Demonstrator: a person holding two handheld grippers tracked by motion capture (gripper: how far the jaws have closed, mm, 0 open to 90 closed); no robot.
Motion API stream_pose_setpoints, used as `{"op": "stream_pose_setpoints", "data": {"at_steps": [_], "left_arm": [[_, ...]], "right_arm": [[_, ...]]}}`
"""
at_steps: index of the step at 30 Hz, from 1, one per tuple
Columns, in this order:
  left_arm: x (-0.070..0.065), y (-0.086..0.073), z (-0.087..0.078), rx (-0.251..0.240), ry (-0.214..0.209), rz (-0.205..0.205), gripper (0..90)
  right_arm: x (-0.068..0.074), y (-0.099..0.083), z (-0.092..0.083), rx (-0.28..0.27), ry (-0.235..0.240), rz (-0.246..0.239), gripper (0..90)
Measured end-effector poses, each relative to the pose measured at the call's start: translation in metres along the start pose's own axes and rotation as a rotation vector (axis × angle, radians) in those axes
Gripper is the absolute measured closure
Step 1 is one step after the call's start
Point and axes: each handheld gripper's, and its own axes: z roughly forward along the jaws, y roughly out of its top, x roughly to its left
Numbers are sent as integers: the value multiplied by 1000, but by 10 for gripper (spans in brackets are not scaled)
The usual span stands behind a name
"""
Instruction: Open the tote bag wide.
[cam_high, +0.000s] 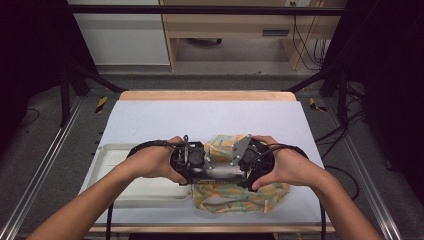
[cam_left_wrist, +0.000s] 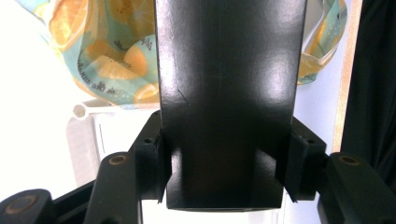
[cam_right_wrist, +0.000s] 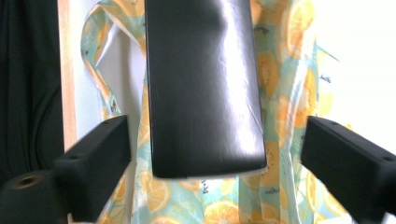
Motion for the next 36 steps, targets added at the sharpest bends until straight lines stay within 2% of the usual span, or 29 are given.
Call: {"op": "stream_pose_setpoints", "data": {"at_steps": [4,6,7,17,19,21,22,24,30,31,36], "left_arm": [[2,-4,-1,-4,3,-4,437],[4,-6,-2,-8,6,-10,437],[4,-8,-2,-2,6,-10,437],[10,-28,-7,-11,10,-46,437],[11,-33,-10,-11,14,-49,437],[12,-37,-13,-12,17,-52,436],[14,-42,-16,-15,19,-58,436],[15,-48,-19,-8,23,-63,436],[18,-64,-28,8,32,-78,437],[20,-71,-31,10,43,-89,436],[24,-87,-40,19,62,-110,436]], "right_arm": [[-1,-9,-6,-36,-17,33,63],[0,-13,-8,-44,-42,32,69],[0,-16,-9,-46,-49,47,66],[-1,-42,-24,-93,-86,127,72],[-1,-50,-30,-90,-123,156,77],[0,-52,-31,-88,-132,165,78],[0,-58,-34,-87,-154,190,81],[0,-65,-36,-90,-170,209,80],[1,-84,-36,-113,-188,261,73],[4,-92,-34,-114,-191,278,72],[12,-109,-28,-109,-200,305,74]]}}
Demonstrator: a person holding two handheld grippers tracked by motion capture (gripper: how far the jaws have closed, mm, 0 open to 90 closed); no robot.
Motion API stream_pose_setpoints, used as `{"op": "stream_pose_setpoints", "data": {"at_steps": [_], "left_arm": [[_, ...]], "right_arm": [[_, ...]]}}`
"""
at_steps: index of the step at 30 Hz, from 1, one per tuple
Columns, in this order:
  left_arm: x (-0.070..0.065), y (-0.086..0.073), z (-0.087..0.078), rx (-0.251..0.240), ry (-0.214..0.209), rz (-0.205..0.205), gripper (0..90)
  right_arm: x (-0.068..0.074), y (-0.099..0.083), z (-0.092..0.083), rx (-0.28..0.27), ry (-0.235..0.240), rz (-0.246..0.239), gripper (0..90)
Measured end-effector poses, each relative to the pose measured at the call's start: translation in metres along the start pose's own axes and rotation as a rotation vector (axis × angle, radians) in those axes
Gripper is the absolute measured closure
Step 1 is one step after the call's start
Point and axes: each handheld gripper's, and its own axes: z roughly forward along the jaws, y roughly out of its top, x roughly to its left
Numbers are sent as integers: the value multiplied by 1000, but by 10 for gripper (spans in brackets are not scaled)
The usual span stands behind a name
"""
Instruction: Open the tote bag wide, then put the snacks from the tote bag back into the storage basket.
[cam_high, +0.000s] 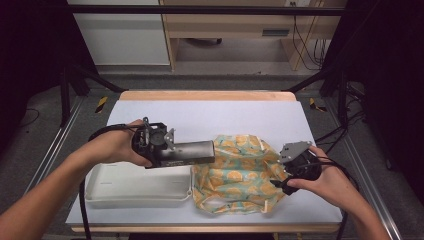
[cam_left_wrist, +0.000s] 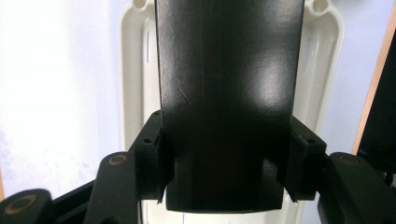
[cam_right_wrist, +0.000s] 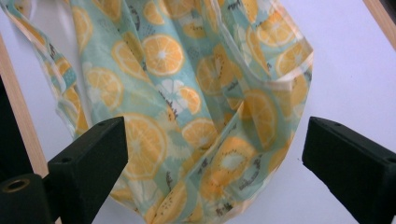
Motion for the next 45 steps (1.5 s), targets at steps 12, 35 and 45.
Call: {"op": "stream_pose_setpoints", "data": {"at_steps": [12,35,45], "left_arm": [[8,-16,-10,-6,35,2,436],[7,-44,2,16,22,-13,436],[9,-53,11,18,12,-14,436]], "right_arm": [[0,-16,-1,-9,-29,45,75],[3,-43,-10,-46,-78,80,79],[5,-55,-9,-42,-77,109,81]]}}
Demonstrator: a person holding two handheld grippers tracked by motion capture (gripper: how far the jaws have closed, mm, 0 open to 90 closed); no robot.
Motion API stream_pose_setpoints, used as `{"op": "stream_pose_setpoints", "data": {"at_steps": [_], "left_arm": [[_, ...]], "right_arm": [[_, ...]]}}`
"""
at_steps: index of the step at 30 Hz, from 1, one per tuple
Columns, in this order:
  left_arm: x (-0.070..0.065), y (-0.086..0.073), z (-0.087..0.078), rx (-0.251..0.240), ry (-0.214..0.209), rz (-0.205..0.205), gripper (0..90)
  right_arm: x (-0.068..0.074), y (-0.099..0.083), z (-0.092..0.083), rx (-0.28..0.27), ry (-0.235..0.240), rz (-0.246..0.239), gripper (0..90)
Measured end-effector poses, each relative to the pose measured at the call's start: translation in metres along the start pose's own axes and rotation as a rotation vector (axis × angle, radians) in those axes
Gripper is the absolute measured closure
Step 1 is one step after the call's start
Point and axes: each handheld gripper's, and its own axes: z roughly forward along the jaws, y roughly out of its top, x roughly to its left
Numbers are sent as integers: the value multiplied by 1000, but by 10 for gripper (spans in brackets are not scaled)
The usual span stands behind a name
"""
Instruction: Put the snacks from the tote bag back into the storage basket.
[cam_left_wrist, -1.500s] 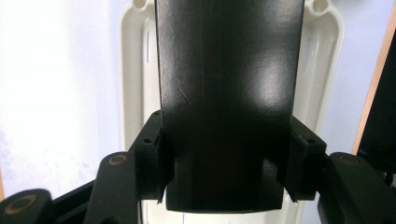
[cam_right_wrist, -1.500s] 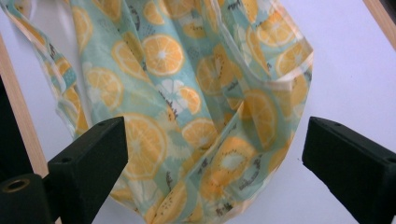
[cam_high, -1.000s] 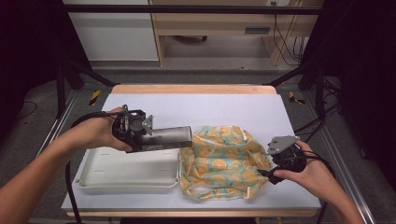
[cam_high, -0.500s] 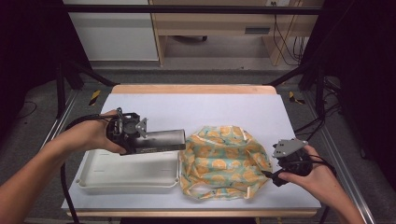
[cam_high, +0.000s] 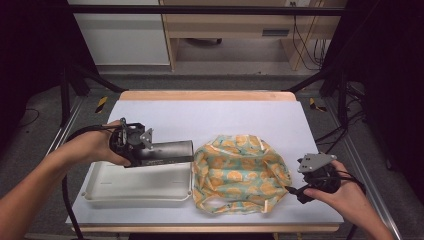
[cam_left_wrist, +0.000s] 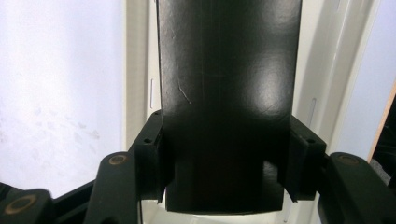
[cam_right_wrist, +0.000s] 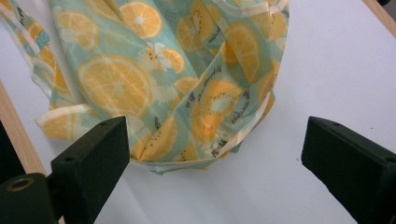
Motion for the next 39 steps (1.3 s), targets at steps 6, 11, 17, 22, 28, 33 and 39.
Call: {"op": "stream_pose_setpoints", "data": {"at_steps": [6,11,17,22,28,33,39], "left_arm": [[0,-6,8,-6,-22,10,436],[2,-8,15,-14,-31,43,436],[3,-14,16,-3,-37,49,436],[1,-19,19,25,-57,45,436],[1,-22,24,25,-59,49,436],[1,-22,29,38,-63,44,436],[1,-21,35,18,-75,46,436]], "right_arm": [[1,-6,6,12,-5,21,84],[3,-7,9,9,-5,26,87],[3,-6,3,8,-15,30,88],[4,-3,4,7,-17,31,90],[4,-4,8,5,-11,31,90],[4,-6,9,10,-15,35,91],[4,-7,8,7,-10,41,91]]}}
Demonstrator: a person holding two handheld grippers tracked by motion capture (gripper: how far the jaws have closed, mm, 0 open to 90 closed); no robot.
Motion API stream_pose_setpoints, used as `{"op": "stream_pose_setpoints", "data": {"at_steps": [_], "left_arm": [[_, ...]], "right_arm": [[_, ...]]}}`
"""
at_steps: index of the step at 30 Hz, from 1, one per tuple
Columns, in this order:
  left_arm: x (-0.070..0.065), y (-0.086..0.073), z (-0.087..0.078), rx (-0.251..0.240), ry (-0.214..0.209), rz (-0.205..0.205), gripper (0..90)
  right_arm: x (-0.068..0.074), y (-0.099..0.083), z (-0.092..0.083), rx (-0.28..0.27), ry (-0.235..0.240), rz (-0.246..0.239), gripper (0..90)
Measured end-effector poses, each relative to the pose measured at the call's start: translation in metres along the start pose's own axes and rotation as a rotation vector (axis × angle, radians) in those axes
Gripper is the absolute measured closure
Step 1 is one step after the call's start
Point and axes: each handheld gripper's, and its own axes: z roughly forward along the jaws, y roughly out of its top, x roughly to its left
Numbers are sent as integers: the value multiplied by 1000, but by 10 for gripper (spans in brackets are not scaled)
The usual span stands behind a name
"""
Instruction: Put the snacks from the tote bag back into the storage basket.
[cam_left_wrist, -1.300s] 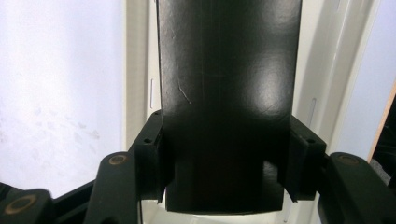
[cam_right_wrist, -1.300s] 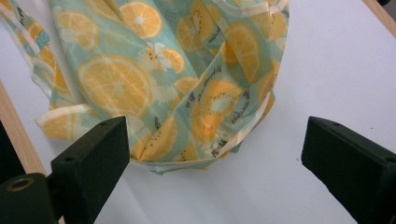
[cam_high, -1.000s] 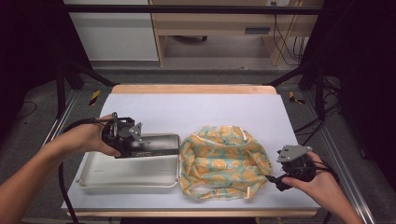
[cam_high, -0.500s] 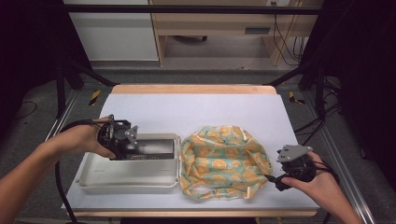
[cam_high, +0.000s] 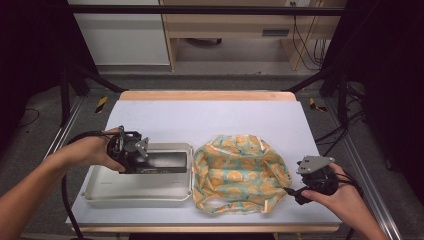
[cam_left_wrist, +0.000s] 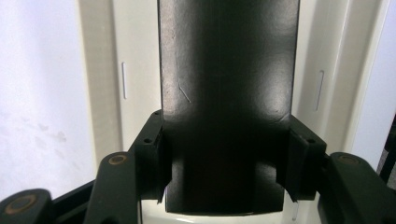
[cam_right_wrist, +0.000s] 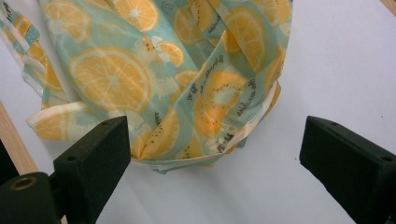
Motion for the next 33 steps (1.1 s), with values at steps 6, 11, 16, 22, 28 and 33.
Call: {"op": "stream_pose_setpoints", "data": {"at_steps": [6,11,16,22,28,33], "left_arm": [[0,3,7,-13,-12,14,436],[1,6,10,-18,-17,23,435],[1,5,12,-30,-19,22,435],[0,2,15,-34,-28,22,435],[0,3,17,-36,-29,23,435],[1,2,20,-38,-31,22,434]], "right_arm": [[0,-1,1,2,0,-2,91],[1,-1,2,7,4,-5,92],[1,-2,1,8,5,-4,92],[1,-1,1,10,5,-4,92],[3,0,3,13,12,-6,92],[3,0,4,10,17,-2,92]]}}
